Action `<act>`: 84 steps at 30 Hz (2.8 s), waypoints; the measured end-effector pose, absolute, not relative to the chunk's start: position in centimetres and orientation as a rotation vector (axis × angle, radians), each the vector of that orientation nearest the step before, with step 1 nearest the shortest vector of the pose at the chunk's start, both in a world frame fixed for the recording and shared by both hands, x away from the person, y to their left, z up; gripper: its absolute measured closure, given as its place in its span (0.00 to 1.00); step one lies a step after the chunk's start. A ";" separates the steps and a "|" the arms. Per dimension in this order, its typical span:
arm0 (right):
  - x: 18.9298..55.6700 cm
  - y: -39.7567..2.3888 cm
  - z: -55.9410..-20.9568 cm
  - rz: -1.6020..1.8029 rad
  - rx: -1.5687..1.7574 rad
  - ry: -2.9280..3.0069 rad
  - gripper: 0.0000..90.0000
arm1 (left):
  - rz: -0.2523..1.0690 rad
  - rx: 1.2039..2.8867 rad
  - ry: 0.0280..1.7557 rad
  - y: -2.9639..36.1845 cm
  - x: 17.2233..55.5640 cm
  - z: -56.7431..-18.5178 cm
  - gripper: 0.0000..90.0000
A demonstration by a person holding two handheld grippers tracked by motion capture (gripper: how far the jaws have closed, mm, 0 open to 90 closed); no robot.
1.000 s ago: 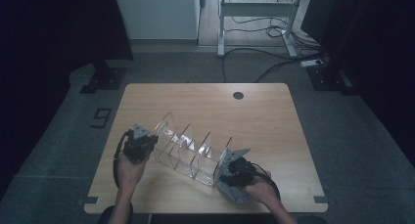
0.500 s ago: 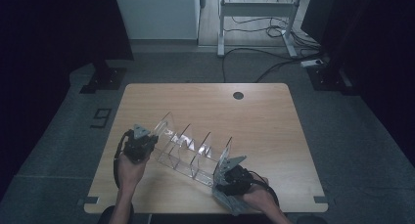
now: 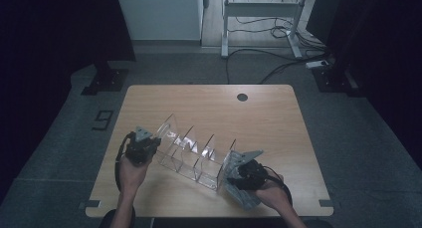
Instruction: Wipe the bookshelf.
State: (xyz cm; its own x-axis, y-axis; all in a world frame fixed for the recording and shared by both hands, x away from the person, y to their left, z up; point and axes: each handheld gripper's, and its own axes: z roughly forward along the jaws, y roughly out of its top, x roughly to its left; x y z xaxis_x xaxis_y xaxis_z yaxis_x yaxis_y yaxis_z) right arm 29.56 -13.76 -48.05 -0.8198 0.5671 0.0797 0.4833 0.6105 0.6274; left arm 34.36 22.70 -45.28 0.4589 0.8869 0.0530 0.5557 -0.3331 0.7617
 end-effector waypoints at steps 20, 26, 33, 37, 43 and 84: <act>32.0 -18.9 -42.2 1.030 0.966 2.509 0.71 | 0.606 2.028 1.192 22.8 34.5 -45.3 0.93; 32.8 -21.0 -41.4 1.033 1.026 2.456 0.70 | 0.605 2.030 1.191 22.9 34.5 -45.3 0.93; 33.7 -24.0 -40.9 0.998 1.102 2.379 0.70 | 0.603 2.029 1.191 22.9 34.5 -45.3 0.93; 34.1 -25.7 -41.0 0.986 1.152 2.339 0.70 | 0.599 2.028 1.191 22.9 34.5 -45.3 0.93; 34.8 -27.4 -42.1 0.970 1.211 2.312 0.69 | 0.597 2.028 1.190 22.9 34.5 -45.3 0.93; 36.6 -28.6 -50.8 0.952 1.344 2.415 0.29 | 0.575 2.009 1.154 23.2 34.1 -44.5 0.62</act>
